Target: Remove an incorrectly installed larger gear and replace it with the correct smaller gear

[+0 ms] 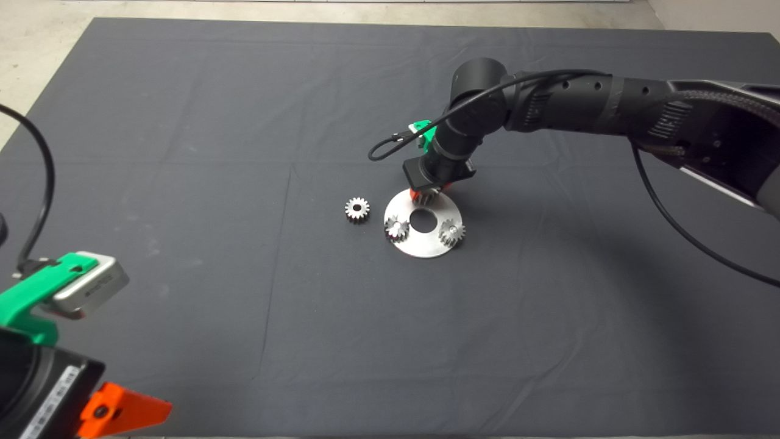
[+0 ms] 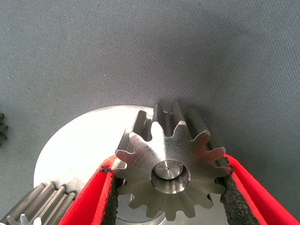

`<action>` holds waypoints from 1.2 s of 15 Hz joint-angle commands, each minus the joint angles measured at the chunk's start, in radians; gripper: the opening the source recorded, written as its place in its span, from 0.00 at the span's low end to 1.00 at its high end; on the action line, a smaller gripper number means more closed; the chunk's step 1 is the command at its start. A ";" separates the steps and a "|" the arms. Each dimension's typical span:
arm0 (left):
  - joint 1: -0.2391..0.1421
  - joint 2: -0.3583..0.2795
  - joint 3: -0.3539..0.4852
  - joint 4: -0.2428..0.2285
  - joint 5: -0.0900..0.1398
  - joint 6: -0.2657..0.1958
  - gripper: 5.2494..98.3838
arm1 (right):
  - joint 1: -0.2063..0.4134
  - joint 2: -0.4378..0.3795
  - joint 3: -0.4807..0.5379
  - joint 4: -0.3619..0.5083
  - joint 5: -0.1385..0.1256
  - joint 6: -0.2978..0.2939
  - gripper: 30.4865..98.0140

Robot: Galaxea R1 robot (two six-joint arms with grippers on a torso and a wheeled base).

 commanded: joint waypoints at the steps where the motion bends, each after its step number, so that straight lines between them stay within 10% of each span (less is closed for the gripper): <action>1: -0.012 0.001 0.013 -0.016 -0.003 0.003 0.99 | 0.034 0.006 0.018 -0.035 -0.005 -0.001 0.27; 12: -0.012 0.003 0.013 -0.016 -0.003 0.003 0.99 | 0.142 -0.006 0.097 -0.009 -0.020 -0.003 0.26; 18: -0.010 0.075 0.010 -0.008 -0.017 -0.007 0.99 | 0.140 -0.192 0.296 0.001 -0.071 0.017 0.26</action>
